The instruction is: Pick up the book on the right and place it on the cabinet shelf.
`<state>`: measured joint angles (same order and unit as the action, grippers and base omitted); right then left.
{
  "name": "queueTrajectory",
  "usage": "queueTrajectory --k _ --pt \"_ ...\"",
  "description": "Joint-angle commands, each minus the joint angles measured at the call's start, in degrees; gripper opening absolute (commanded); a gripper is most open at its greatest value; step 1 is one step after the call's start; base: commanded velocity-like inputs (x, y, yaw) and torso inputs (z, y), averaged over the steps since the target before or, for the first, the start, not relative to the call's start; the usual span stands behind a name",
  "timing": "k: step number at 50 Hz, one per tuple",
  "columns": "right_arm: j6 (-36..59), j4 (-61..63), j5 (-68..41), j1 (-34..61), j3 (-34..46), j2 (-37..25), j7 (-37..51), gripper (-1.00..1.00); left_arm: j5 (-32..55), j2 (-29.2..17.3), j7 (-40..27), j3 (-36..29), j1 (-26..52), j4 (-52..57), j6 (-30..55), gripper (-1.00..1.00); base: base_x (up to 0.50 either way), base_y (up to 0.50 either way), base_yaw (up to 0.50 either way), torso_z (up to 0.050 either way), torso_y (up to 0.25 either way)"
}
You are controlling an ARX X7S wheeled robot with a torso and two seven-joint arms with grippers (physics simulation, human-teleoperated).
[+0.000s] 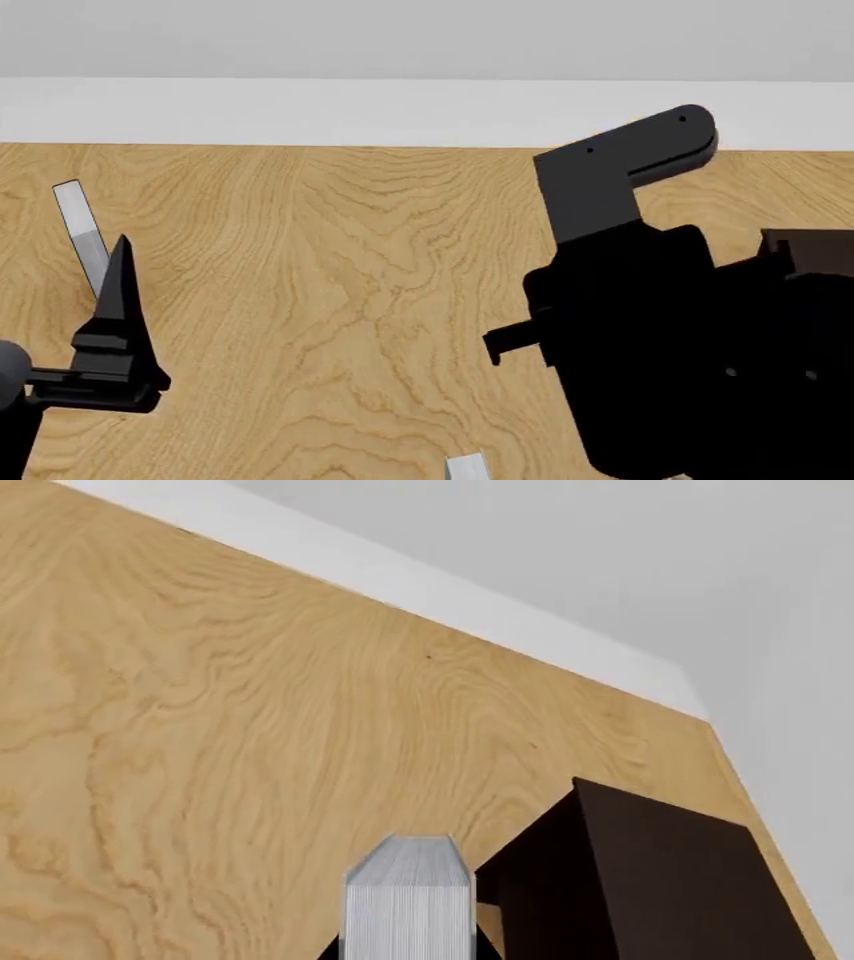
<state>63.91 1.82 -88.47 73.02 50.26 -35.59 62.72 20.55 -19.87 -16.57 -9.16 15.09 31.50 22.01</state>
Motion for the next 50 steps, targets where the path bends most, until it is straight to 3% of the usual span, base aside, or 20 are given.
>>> queueTrajectory --k 1,12,35,50 --pt "0.30 -7.47 11.28 3.24 4.03 6.12 -3.05 -1.00 0.59 -0.24 -0.27 0.18 0.12 0.35 0.35 1.00 0.00 0.00 0.00 0.000 0.000" --pt "0.75 -11.78 20.24 3.63 11.04 11.46 1.04 -1.00 2.23 -0.56 -0.31 1.79 0.37 0.07 0.22 1.00 0.00 0.00 0.00 0.000 0.002" --pt "-1.49 -21.08 31.28 4.33 19.92 16.81 -0.77 -1.00 2.55 -0.72 -0.53 1.70 0.57 -0.64 -0.32 1.00 0.00 0.00 0.00 0.001 0.001" --pt "-9.93 -36.06 37.49 4.51 23.96 22.40 -11.04 -1.00 3.07 -0.98 -0.82 1.92 0.78 -0.69 -0.22 1.00 0.00 0.00 0.00 0.000 0.001"
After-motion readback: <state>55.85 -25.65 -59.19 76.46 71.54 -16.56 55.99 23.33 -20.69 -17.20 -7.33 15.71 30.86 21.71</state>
